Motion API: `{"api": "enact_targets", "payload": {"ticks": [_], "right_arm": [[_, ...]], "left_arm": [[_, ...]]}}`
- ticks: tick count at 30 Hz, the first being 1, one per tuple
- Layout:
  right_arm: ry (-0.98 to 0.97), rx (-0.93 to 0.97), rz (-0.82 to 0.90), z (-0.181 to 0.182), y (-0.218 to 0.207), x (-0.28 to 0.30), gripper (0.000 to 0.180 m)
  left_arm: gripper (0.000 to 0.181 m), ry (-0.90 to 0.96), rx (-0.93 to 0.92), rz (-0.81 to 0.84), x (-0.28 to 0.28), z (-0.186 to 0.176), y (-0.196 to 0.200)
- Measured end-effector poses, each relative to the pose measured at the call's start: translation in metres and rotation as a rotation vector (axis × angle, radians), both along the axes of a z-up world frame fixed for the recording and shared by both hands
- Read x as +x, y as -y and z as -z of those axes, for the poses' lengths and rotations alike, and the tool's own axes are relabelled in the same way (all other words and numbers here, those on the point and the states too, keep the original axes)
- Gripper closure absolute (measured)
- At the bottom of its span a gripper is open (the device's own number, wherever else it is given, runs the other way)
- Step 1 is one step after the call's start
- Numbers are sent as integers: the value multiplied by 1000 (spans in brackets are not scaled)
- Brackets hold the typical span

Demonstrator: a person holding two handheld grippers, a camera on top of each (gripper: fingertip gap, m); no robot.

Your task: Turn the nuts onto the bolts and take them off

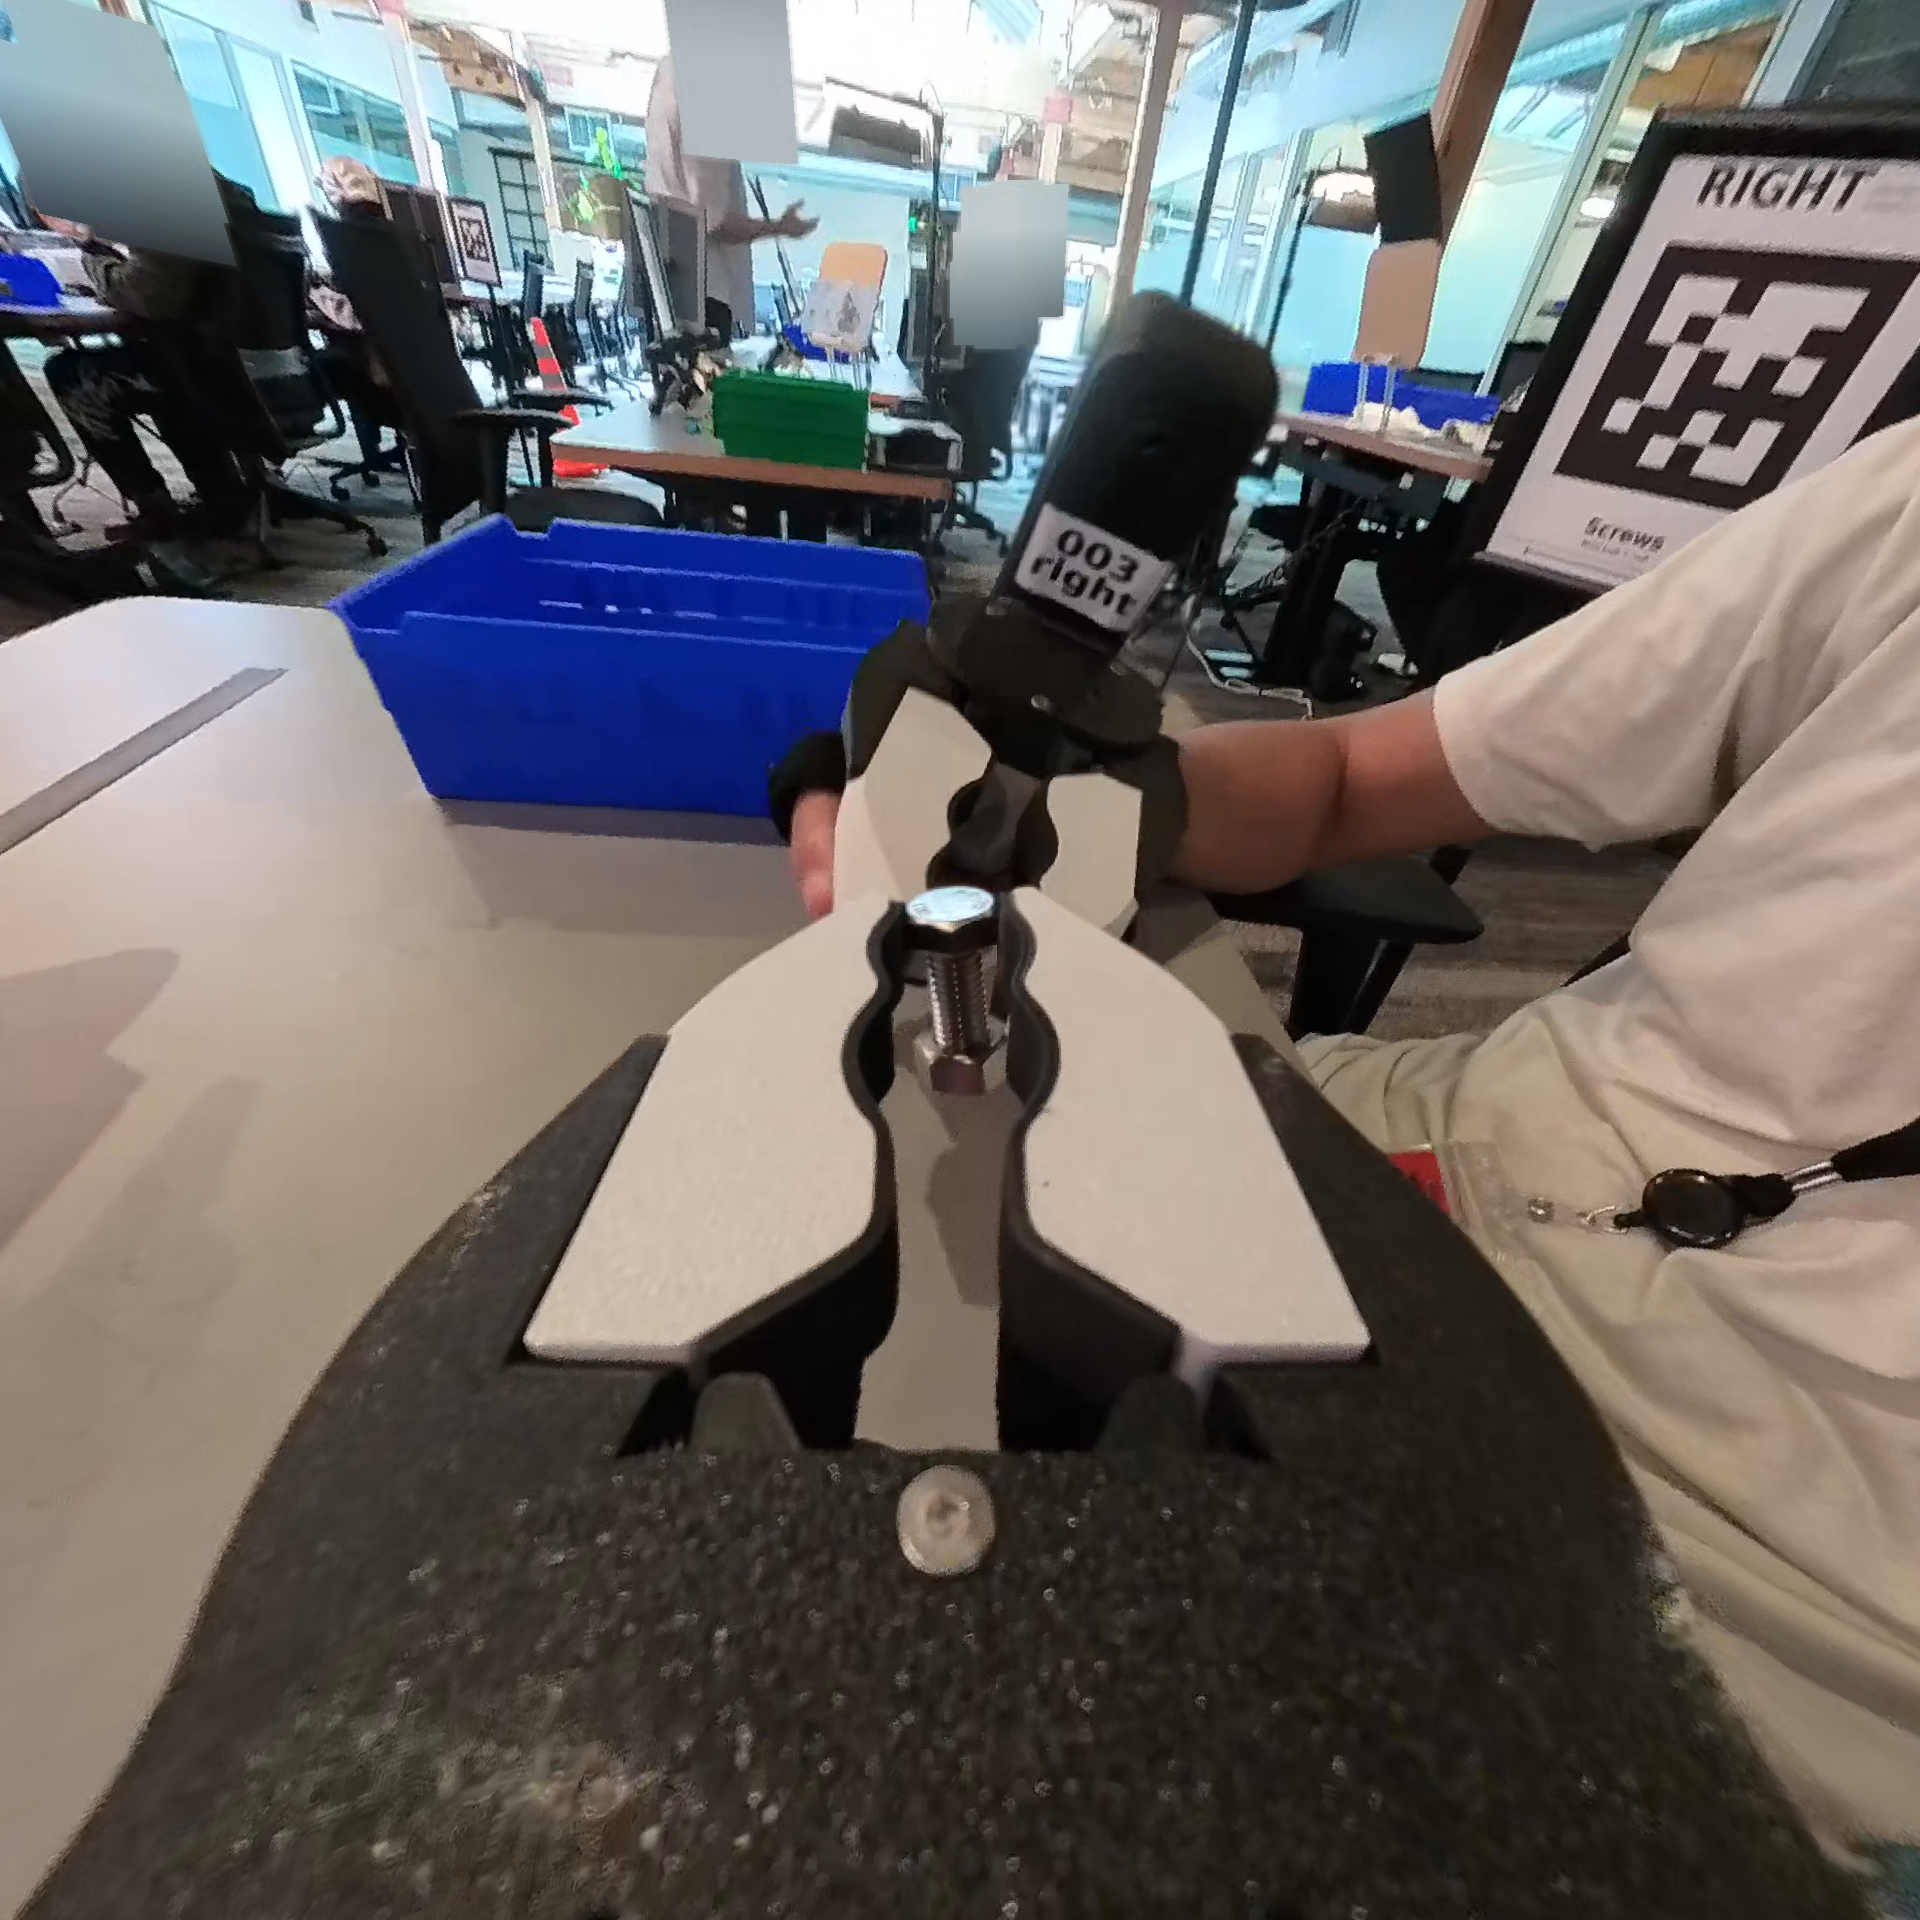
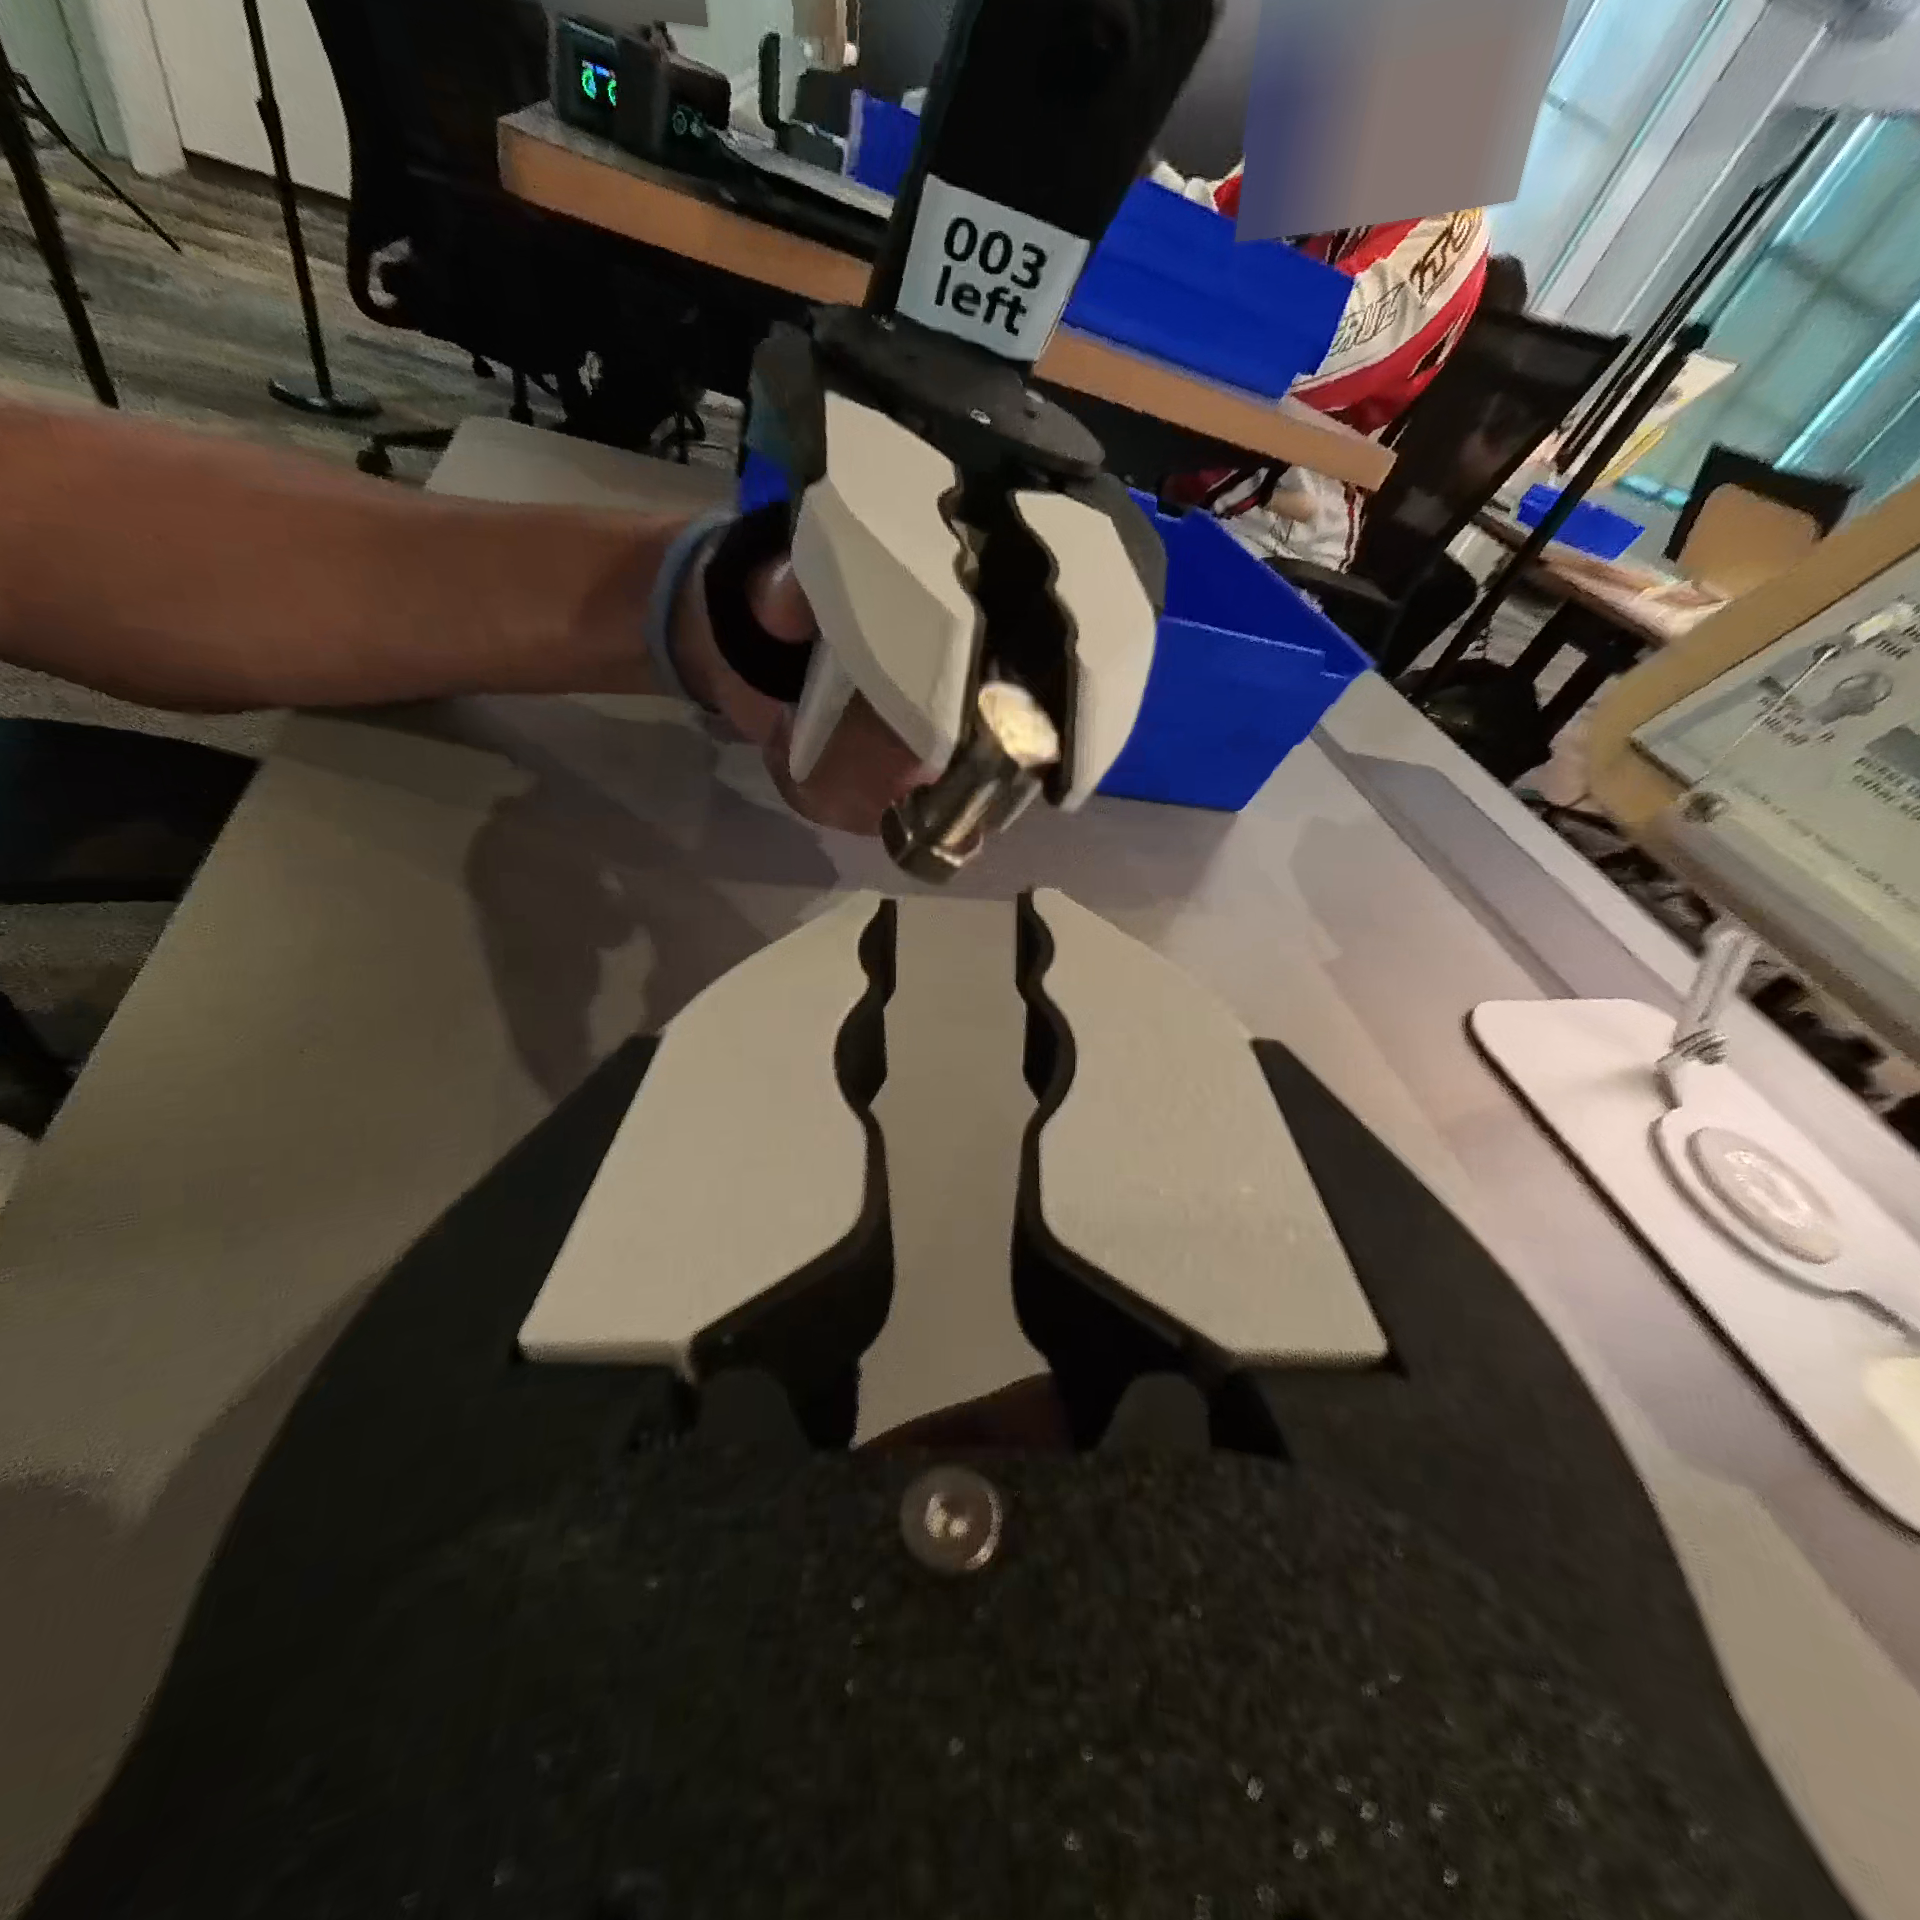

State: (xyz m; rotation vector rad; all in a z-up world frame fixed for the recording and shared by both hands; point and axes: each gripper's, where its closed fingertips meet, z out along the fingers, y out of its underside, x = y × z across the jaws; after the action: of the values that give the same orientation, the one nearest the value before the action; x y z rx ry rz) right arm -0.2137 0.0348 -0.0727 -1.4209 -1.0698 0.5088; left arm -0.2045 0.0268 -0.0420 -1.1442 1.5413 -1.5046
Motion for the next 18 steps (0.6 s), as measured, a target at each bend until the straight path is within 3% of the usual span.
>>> {"api": "enact_targets", "payload": {"ticks": [4,9,11,18], "right_arm": [[-118,-163,-75,-3,6,-9,149],[-289,-267,-102,-17,6,-14,153],[-288,-265,-99,-18,6,-13,160],[-237,-281,-116,-12,7,-9,161]], "left_arm": [[164,52,-59,13,-2,-9,-1],[165,71,-113,45,2,-10,4],[164,73,-121,51,4,-9,6],[164,46,-111,45,6,-4,6]]}}
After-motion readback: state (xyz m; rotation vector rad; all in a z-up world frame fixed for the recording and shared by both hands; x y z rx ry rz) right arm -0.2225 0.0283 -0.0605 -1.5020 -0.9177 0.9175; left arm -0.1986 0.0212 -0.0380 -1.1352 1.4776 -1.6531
